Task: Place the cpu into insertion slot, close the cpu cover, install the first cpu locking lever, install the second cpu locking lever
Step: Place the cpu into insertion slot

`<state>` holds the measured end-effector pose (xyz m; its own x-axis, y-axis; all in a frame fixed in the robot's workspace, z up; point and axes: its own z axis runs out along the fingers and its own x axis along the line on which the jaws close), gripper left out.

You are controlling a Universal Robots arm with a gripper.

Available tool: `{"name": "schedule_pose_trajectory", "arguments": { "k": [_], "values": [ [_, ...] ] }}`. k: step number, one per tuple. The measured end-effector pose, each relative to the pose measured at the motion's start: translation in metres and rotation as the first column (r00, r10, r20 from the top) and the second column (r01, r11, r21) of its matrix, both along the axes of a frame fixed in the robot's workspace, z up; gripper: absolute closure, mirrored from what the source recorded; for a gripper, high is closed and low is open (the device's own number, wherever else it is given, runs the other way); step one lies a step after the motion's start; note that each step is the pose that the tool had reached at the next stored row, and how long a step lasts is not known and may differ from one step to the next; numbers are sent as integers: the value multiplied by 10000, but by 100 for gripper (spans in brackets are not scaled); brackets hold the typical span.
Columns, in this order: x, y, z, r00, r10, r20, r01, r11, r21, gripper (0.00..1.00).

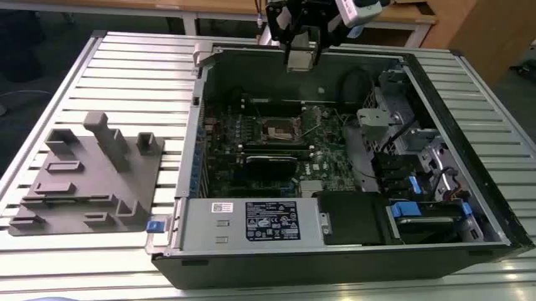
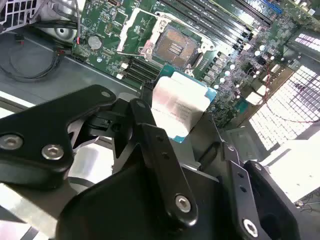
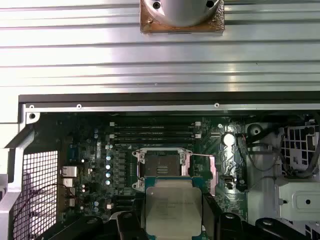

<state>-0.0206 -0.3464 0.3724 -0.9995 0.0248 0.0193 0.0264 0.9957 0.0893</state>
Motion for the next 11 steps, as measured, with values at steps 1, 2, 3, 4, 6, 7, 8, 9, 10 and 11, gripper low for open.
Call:
{"name": "schedule_pose_trajectory", "arguments": {
  "k": [1, 2, 3, 4, 6, 7, 8, 9, 10, 11],
  "values": [
    [0, 0, 0, 10000, 0, 0, 0, 10000, -1, 46],
    [0, 0, 0, 10000, 0, 0, 0, 10000, 0, 46],
    [0, 0, 0, 10000, 0, 0, 0, 10000, 0, 46],
    [0, 0, 0, 10000, 0, 0, 0, 10000, 0, 46],
    [0, 0, -2, 10000, 0, 0, 0, 10000, -1, 46],
    [0, 0, -8, 10000, 0, 0, 0, 10000, 0, 46],
    [0, 0, -15, 10000, 0, 0, 0, 10000, 0, 46],
    [0, 0, -23, 10000, 0, 0, 0, 10000, 0, 46],
    [0, 0, -32, 10000, 0, 0, 0, 10000, 0, 46],
    [0, 0, -40, 10000, 0, 0, 0, 10000, -2, 46]
  ]
}}
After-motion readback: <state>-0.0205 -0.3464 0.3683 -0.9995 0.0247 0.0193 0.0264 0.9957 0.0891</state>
